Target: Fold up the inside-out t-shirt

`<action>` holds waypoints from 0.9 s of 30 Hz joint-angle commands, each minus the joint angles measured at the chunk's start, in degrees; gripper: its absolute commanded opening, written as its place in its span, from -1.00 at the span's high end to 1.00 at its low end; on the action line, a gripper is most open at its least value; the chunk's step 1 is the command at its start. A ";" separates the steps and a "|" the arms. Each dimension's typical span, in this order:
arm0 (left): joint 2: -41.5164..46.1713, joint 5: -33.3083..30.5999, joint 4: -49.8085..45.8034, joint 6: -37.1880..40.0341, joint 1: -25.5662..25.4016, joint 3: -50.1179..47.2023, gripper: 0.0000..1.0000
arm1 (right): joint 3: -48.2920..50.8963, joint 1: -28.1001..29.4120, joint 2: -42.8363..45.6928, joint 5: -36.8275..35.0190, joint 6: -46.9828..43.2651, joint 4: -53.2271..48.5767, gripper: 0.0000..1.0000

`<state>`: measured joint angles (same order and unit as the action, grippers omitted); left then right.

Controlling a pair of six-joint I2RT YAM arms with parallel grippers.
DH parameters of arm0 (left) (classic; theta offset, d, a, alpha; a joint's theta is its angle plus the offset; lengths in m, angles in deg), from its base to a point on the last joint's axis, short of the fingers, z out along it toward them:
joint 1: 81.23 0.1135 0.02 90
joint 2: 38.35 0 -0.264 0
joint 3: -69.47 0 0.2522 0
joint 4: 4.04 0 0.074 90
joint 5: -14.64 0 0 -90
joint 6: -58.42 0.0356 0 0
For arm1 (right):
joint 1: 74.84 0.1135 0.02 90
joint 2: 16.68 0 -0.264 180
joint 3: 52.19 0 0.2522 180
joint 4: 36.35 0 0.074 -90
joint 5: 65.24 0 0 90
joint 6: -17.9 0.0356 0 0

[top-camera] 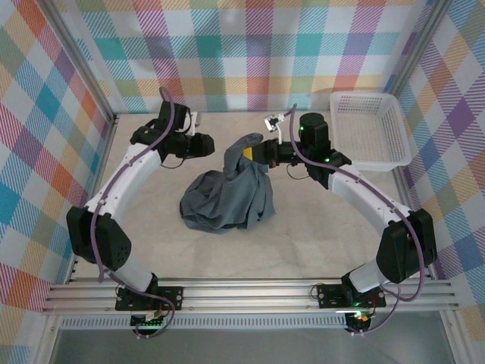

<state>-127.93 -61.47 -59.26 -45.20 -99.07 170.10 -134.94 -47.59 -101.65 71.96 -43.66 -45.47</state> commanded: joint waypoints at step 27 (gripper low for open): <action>11.90 10.24 6.36 -3.68 -11.74 -4.20 1.00 | -6.08 -6.85 -12.02 -7.30 -10.18 -26.62 0.93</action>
<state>-120.56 -53.54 -48.18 -45.82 -111.88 162.67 -139.79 -53.30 -109.32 70.22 -42.91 -60.04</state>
